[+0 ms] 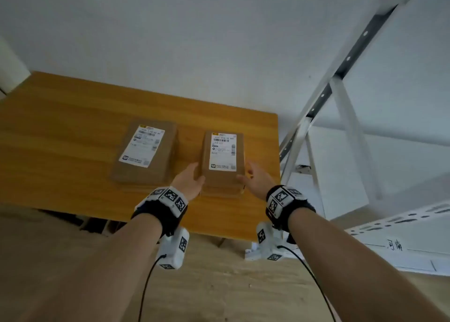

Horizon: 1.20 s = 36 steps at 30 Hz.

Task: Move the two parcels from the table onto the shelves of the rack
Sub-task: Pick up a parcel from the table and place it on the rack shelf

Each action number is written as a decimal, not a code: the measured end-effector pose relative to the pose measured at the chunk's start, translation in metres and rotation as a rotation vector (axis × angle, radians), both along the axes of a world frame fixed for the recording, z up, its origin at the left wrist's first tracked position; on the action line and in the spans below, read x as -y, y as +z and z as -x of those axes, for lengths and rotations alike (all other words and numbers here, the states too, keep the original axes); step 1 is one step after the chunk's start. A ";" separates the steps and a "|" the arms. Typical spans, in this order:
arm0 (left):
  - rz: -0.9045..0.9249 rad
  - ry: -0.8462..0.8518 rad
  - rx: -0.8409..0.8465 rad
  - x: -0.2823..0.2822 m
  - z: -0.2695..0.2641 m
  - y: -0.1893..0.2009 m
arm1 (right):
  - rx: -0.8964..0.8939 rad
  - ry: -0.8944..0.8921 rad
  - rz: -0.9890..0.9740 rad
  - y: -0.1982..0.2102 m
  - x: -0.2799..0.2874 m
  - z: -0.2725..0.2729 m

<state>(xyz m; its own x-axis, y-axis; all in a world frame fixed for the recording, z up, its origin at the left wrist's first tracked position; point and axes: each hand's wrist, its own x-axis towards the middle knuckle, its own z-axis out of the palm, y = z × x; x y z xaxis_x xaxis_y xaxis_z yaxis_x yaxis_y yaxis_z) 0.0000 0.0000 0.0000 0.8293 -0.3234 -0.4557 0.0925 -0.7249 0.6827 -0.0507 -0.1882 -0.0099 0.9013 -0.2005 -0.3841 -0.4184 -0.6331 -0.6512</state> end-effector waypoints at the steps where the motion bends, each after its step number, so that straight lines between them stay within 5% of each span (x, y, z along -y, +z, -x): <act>1: 0.006 0.009 -0.026 0.001 -0.002 -0.004 | 0.008 -0.013 -0.050 -0.005 0.000 -0.004; 18: 0.329 0.262 -0.236 0.007 -0.002 -0.011 | 0.028 -0.297 -0.505 -0.028 -0.004 0.005; 36: 0.558 0.261 0.035 -0.032 0.048 0.133 | 0.365 -0.121 -0.478 0.119 -0.026 0.041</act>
<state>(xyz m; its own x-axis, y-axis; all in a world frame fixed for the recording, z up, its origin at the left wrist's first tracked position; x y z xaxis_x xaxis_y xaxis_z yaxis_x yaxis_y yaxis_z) -0.0476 0.0319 0.1328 0.9245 -0.2897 -0.2478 0.1897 -0.2142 0.9582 -0.0920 -0.1621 0.1088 0.9731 -0.1915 -0.1278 -0.1658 -0.1977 -0.9662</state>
